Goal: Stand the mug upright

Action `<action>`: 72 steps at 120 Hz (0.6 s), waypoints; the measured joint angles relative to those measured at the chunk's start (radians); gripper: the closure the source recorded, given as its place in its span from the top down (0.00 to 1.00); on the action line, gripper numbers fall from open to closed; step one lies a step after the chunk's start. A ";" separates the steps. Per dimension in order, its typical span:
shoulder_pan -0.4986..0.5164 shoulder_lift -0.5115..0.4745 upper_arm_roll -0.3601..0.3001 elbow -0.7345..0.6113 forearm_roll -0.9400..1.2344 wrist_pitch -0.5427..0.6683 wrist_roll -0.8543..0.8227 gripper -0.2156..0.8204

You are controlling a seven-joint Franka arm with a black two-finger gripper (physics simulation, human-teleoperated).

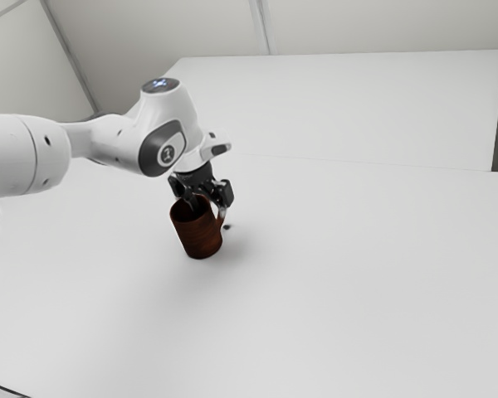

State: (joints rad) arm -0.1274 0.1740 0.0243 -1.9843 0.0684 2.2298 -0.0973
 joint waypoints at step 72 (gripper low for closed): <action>-0.021 -0.106 0.004 0.176 0.043 -0.217 0.026 0.78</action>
State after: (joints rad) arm -0.1486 0.0682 0.0278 -1.8079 0.1116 2.0130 -0.0717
